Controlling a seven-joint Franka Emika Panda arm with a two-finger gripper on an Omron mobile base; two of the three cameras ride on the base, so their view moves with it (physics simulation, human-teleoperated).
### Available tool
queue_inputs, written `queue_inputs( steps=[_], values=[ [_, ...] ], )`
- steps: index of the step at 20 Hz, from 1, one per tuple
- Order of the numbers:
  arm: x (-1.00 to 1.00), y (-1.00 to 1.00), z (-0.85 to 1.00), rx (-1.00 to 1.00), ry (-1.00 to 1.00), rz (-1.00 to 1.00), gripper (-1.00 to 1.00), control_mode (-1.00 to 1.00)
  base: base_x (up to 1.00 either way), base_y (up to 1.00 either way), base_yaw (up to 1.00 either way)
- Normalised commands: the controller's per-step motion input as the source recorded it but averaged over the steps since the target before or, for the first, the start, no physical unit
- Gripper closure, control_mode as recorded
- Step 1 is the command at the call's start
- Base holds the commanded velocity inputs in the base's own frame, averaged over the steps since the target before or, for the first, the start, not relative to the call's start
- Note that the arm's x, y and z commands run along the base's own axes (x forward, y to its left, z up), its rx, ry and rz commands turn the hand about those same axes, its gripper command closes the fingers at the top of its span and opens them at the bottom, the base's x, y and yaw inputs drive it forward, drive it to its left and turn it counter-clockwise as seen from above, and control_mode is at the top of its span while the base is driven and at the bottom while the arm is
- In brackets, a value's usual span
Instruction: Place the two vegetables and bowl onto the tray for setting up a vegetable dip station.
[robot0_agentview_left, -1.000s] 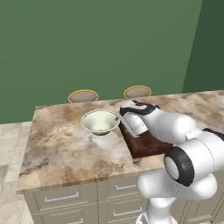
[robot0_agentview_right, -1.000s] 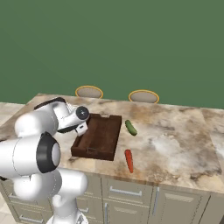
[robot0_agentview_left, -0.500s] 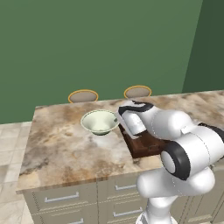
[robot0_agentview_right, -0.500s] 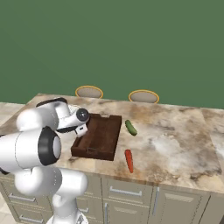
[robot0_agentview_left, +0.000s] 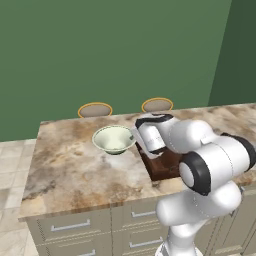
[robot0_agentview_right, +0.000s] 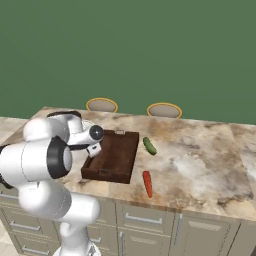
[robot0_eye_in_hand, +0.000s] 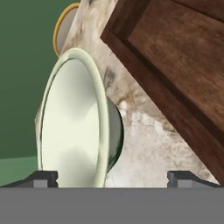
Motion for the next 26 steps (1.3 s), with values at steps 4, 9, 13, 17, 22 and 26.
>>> queue_inputs(
  steps=[4,9,13,17,22,26],
  values=[
    [0.14,0.02,-0.12,0.00,0.00,0.00,-1.00,-1.00,0.00,0.00,0.00],
    [0.14,0.12,-0.15,0.00,0.00,0.00,-1.00,-1.00,0.00,0.00,0.00],
    [0.18,0.12,-0.13,0.00,0.00,0.00,-1.00,-1.00,0.00,0.00,0.00],
    [0.07,0.03,-0.26,0.00,-0.01,0.00,-1.00,-1.00,0.00,0.00,0.00],
    [0.00,0.00,-0.31,0.00,-0.02,0.00,-1.00,-1.00,0.00,0.00,0.00],
    [0.00,0.05,-0.30,0.00,-0.03,0.00,-1.00,-1.00,0.00,0.00,0.00]
  ],
)
